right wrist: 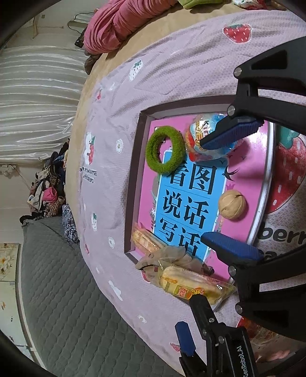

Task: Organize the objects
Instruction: 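Lower the cake pack with the left gripper while the right gripper drops the walnut, then open both grippers and withdraw them from the tray toward the remaining snacks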

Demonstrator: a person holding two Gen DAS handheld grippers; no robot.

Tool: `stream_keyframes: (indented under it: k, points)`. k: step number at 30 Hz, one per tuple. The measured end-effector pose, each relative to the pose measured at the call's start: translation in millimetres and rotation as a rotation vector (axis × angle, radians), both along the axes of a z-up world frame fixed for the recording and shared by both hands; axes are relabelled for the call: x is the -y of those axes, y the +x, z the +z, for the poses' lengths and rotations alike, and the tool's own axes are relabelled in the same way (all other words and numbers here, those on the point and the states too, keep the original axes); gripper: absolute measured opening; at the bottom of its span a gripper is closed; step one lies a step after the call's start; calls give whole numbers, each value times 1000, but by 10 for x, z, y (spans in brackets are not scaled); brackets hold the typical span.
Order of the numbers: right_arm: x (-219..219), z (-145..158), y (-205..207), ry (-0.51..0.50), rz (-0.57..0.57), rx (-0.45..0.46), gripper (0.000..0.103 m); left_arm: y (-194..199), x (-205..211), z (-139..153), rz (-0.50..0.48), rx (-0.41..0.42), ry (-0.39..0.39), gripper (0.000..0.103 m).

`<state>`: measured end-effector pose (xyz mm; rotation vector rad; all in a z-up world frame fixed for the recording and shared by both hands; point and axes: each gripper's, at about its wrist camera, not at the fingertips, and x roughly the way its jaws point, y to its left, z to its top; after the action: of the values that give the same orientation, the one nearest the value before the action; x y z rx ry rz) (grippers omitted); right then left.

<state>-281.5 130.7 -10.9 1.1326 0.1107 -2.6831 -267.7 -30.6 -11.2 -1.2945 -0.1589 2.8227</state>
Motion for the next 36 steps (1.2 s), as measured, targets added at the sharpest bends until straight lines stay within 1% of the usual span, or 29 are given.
stream_keyframes:
  k: [4, 5, 6, 7, 13, 15, 17, 22, 23, 24, 28, 32, 36]
  points:
    - [-39, 50, 25, -4, -16, -16, 77, 18, 0, 18, 0, -7, -1, 81]
    - [-47, 63, 33, -4, -20, -20, 78, 23, -4, 24, 0, -11, -6, 83]
    - [-48, 74, 34, -1, -22, -23, 79, 27, -7, 29, 4, -14, -14, 88]
    - [-54, 85, 43, 3, -23, -27, 79, 28, -10, 35, 6, -16, -20, 90]
    - [-74, 144, 93, 9, -35, -46, 81, 68, -8, 112, 2, -38, -13, 91]
    - [-79, 177, 111, 11, -42, -60, 85, 86, -9, 138, 4, -46, -15, 91]
    - [-75, 234, 137, 18, -48, -83, 89, 111, -19, 176, 1, -58, -18, 91]
    - [-82, 440, 276, 9, -57, -142, 91, 244, -17, 329, 4, -98, -19, 91]
    - [-94, 492, 327, 2, -64, -154, 94, 268, -14, 357, 6, -103, -19, 91]
    - [-98, 514, 350, -1, -67, -154, 96, 295, -8, 386, 7, -111, -18, 91]
    - [-144, 607, 457, -12, -82, -148, 96, 419, 42, 469, 25, -129, -15, 91]
    - [-203, 698, 601, -22, -95, -163, 97, 576, 117, 512, 49, -136, -6, 91]
    - [-202, 780, 756, 3, -88, -169, 102, 765, 181, 520, 70, -132, 5, 91]
